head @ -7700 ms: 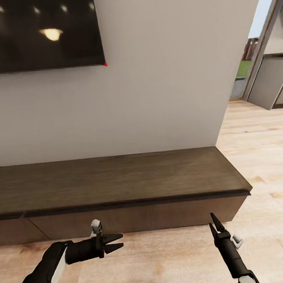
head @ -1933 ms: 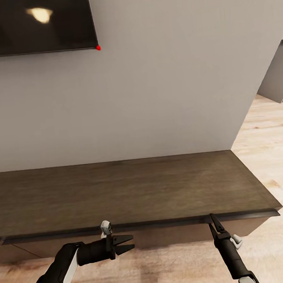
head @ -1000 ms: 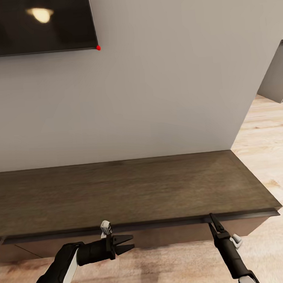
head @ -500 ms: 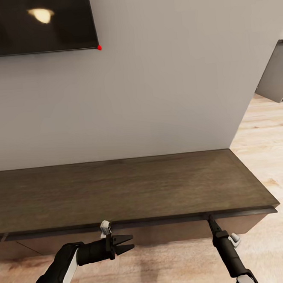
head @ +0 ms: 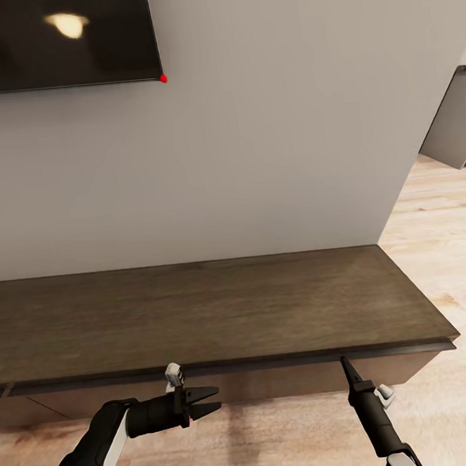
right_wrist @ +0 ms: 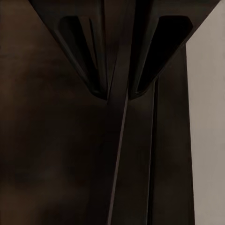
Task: Place each of the two pumpkins and all three candles from the living room inside a cabinet in the living room (use any cabinet), then make sure every cabinet is closed, and position the cauldron so it is next to a table in the living room.
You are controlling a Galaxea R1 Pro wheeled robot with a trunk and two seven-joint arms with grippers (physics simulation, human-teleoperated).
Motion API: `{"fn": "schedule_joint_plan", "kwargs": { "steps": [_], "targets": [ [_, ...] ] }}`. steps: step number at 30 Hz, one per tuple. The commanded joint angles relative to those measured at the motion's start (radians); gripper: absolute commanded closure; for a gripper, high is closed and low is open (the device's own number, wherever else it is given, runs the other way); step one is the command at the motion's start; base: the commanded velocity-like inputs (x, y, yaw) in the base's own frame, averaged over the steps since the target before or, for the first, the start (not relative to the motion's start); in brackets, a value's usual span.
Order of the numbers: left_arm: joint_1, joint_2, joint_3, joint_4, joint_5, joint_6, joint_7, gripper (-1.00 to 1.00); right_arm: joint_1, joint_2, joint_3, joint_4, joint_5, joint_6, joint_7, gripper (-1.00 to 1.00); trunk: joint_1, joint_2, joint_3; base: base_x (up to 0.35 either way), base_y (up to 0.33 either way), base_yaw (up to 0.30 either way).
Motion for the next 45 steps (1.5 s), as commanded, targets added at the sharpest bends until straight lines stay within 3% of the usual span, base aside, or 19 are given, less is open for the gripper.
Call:
{"fn": "schedule_joint_plan", "kwargs": {
  "steps": [1, 45],
  "targets": [
    [0.000, 0.000, 0.000, 0.000, 0.002, 0.010, -0.002, -1.00, 0.000, 0.000, 0.006, 0.002, -0.003, 0.008, 0.002, 1.00, 0.000, 0.000, -0.001, 0.000, 0.000, 0.000],
    [-0.002, -0.003, 0.001, -0.008, -0.001, 0.010, -0.002, -1.00, 0.000, 0.000, 0.006, 0.001, -0.002, 0.007, 0.002, 1.00, 0.000, 0.000, -0.001, -0.048, 0.000, 0.000]
  ]
}}
